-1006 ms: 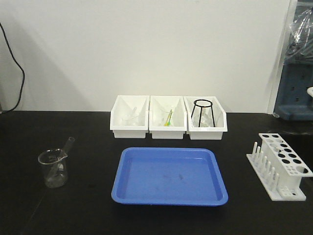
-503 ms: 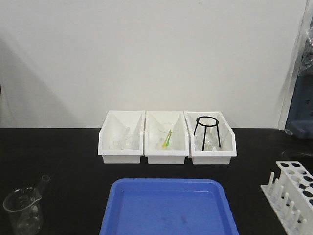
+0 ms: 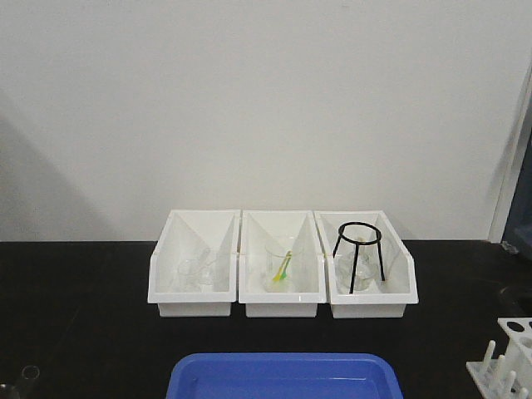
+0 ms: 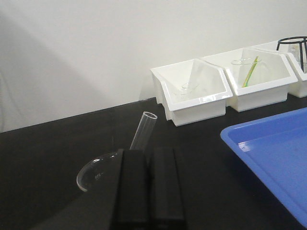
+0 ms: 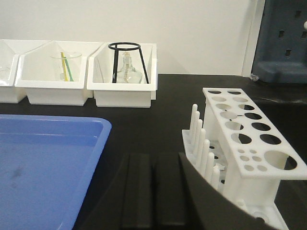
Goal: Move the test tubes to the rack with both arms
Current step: 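Lower the left gripper onto the glass test tube beside the beaker and grasp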
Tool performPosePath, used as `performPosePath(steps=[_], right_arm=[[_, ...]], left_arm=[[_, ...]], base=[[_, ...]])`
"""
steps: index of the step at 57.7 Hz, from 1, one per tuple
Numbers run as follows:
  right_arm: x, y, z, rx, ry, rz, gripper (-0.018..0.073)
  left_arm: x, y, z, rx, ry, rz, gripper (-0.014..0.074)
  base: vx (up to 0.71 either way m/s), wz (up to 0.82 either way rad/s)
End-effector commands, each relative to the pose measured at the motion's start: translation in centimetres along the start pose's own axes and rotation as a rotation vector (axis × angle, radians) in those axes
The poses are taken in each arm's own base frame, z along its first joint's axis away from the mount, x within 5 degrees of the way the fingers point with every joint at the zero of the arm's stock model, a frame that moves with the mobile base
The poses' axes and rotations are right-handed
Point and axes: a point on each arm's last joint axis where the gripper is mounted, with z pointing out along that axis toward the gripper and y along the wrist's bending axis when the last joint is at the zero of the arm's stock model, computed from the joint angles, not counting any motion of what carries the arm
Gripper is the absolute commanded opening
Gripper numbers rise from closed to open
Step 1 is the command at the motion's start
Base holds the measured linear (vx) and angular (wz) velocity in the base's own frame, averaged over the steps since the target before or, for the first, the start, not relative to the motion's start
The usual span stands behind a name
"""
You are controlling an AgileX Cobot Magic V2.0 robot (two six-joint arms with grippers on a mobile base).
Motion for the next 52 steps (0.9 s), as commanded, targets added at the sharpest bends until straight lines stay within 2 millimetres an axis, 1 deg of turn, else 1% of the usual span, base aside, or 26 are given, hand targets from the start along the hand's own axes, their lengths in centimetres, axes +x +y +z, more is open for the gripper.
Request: performPosePath(steps=[1, 41, 52], right_arm=[[-0.40, -0.02, -0.01, 0.006, -0.075, -0.009, -0.0007], [-0.42, -0.02, -0.01, 0.006, -0.078, -0.009, -0.0007], [-0.54, -0.02, -0.02, 0.006, -0.091, -0.010, -0.0007]], left_arm=[[0.08, 0.11, -0.04, -0.020, -0.072, -0.008, -0.0020], [0.08, 0.11, -0.04, -0.020, -0.072, -0.008, -0.0020], [-0.47, 0.25, -0.10, -0.035, -0.130, -0.008, -0.0020]], base=[[0.11, -0.02], [0.02, 0.00], [0.00, 0.00]])
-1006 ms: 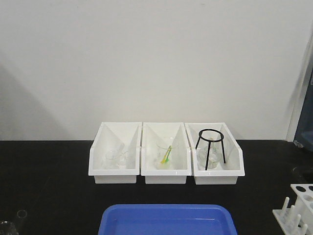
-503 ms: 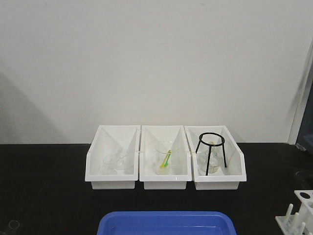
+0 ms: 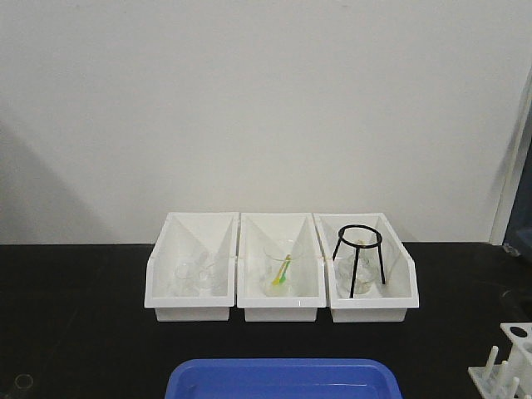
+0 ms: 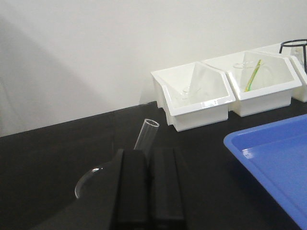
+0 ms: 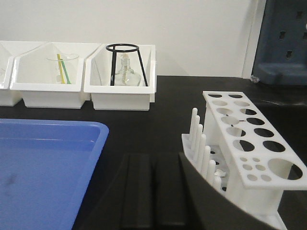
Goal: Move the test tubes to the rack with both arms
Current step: 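Lower the left gripper onto the glass test tube beside the beaker and grasp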
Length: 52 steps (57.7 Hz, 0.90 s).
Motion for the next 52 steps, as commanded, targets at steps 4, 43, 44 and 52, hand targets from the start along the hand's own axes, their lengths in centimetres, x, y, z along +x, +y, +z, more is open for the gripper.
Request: performPosePath(steps=[4, 43, 44, 52], right_arm=[[-0.5, 0.0, 0.0, 0.006, -0.089, -0.010, -0.0007], [-20.5, -0.5, -3.8, 0.049, -0.609, -0.106, -0.0007], [-21.0, -0.5, -3.6, 0.049, -0.605, -0.109, -0.0007], [-24.1, -0.6, -0.5, 0.056, -0.558, -0.150, -0.0007]], left_arm=[[-0.7, 0.3, -0.2, -0.040, -0.149, -0.008, -0.0020], [-22.1, 2.4, -1.8, -0.067, -0.540, -0.056, -0.0020], [-22.7, 2.5, -1.4, -0.066, -0.538, -0.056, -0.0020], [-26.2, 2.8, 2.5, -0.053, -0.463, -0.058, -0.0020]], base=[[0.00, 0.00], [0.00, 0.00], [0.00, 0.00], [0.00, 0.00]])
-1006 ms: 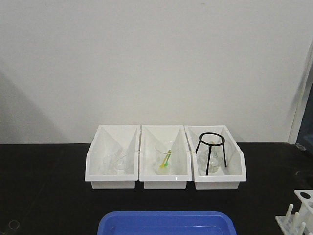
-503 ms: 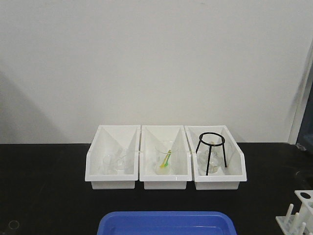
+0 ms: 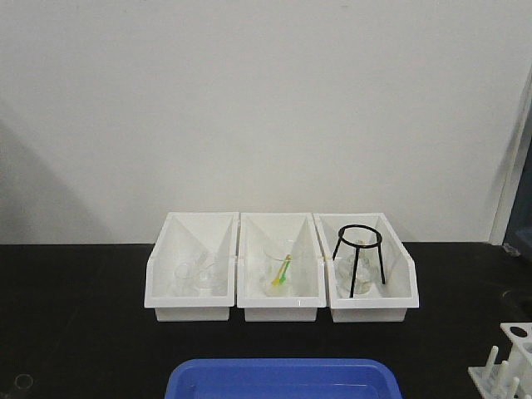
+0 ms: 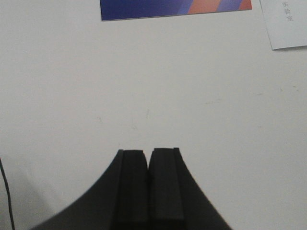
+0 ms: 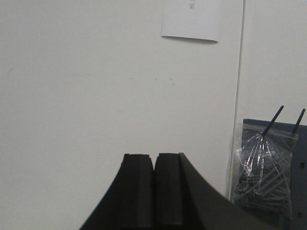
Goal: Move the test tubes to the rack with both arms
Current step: 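Lower the left gripper onto the glass test tube beside the beaker and grasp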
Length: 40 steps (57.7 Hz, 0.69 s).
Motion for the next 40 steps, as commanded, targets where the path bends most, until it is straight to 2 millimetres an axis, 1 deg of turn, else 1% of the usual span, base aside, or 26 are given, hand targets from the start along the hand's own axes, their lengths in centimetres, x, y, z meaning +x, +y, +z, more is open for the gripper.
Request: performPosePath(steps=[1, 5, 11, 16, 24, 30, 35, 40], right_arm=[[-1.4, -0.2, 2.6, 0.008, -0.031, -0.040, -0.0007], [-1.1, -0.2, 4.0, 0.003, 0.003, -0.038, -0.0007], [0.0, 0.0, 5.2, -0.007, 0.066, -0.020, -0.0007], [0.6, 0.1, 5.7, -0.013, 0.108, -0.017, -0.0007], [1.0, 0.1, 5.8, -0.016, 0.134, -0.004, 0.0008], [1.1, 0.1, 5.8, -0.019, 0.151, -0.004, 0.0053], [1.2, 0.1, 5.8, -0.021, 0.163, -0.001, 0.0133], [1.3, 0.2, 5.7, -0.021, 0.172, 0.008, 0.0241]], left_arm=[[-1.2, 0.0, 3.6, 0.000, 0.014, -0.009, -0.0020], [-0.6, -0.1, 5.3, 0.010, 0.085, -0.026, -0.0020], [0.6, -0.2, 6.5, 0.022, 0.170, -0.025, -0.0020], [1.5, -0.3, 7.0, 0.031, 0.232, -0.020, -0.0016], [2.4, -0.5, 7.2, 0.044, 0.300, -0.014, 0.0012], [2.5, -0.5, 7.2, 0.048, 0.311, -0.003, 0.0076], [2.7, -0.5, 7.1, 0.062, 0.332, 0.050, 0.0161], [3.1, -0.6, 7.0, 0.088, 0.375, 0.120, 0.0279]], base=[[0.00, 0.00], [0.00, 0.00], [0.00, 0.00], [0.00, 0.00], [0.00, 0.00], [0.00, 0.00], [0.00, 0.00], [0.00, 0.00]])
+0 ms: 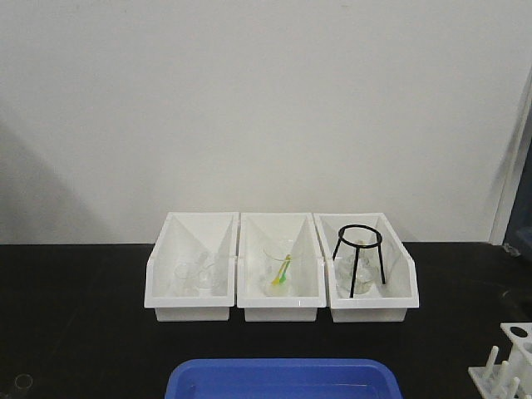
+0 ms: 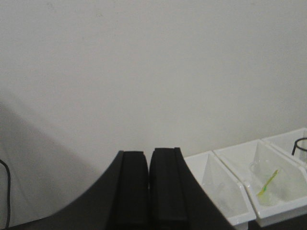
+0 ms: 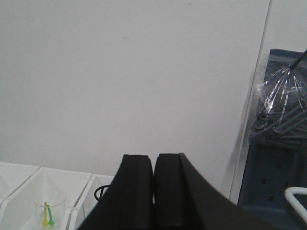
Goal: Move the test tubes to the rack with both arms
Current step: 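Lower the left gripper onto the glass test tube beside the beaker and grasp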
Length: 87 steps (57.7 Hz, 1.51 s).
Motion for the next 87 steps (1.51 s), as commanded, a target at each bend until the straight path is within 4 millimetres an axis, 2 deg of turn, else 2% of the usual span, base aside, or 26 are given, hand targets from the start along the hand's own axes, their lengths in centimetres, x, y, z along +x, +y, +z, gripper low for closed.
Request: performPosePath(steps=[1, 9, 15, 19, 23, 30, 37, 44, 48, 60, 67, 76, 87], right_arm=[[-1.8, -0.3, 0.0, 0.018, -0.096, -0.004, 0.0272], [-1.7, -0.3, 0.0, 0.017, -0.092, -0.004, 0.0487], [-1.7, -0.3, 0.0, 0.017, -0.094, -0.004, 0.0592], [-1.7, -0.3, 0.0, 0.017, -0.093, -0.004, 0.0634], [-1.7, -0.3, 0.0, 0.017, -0.092, -0.004, 0.0643], [-1.7, -0.3, 0.0, 0.017, -0.092, -0.004, 0.0634], [-1.7, -0.3, 0.0, 0.017, -0.092, -0.004, 0.0613], [-1.7, -0.3, 0.0, 0.017, -0.091, -0.006, 0.0580], [-1.7, -0.3, 0.0, 0.017, -0.091, -0.006, 0.0568], [-1.7, -0.3, 0.0, 0.017, -0.092, -0.011, 0.0561], [-1.8, -0.3, 0.0, 0.019, -0.102, -0.011, 0.0561], [-2.0, -0.3, 0.0, 0.022, -0.124, -0.011, 0.0561], [-2.3, -0.4, 0.0, 0.028, -0.160, -0.018, 0.0561]], left_arm=[[-1.2, 0.1, -0.2, -0.007, -0.045, 0.071, 0.0311], [-0.3, -0.1, -0.1, 0.021, 0.035, 0.171, 0.0521], [1.1, -0.3, 0.4, 0.046, 0.114, 0.170, 0.0613], [2.8, -0.6, 0.7, 0.064, 0.178, 0.152, 0.0636], [5.2, -0.9, 1.1, 0.085, 0.253, 0.130, 0.0635], [10.7, -1.6, 1.1, 0.110, 0.395, 0.103, 0.0617], [15.3, -2.0, 0.7, 0.096, 0.450, 0.092, 0.0588], [18.7, -2.1, 0.0, 0.050, 0.430, 0.100, 0.0568], [19.9, -2.0, -0.4, 0.025, 0.406, 0.105, 0.0568], [20.0, -1.5, -0.5, -0.062, 0.243, 0.124, 0.0568], [20.2, -1.4, 0.2, -0.080, 0.230, 0.125, 0.0568], [21.4, -1.3, 1.6, -0.091, 0.273, 0.136, 0.0568], [22.1, -1.0, 3.1, -0.138, 0.221, 0.162, 0.0568]], base=[[0.00, 0.00], [0.00, 0.00], [0.00, 0.00], [0.00, 0.00], [0.00, 0.00], [0.00, 0.00], [0.00, 0.00], [0.00, 0.00], [0.00, 0.00], [0.00, 0.00], [0.00, 0.00], [0.00, 0.00], [0.00, 0.00]])
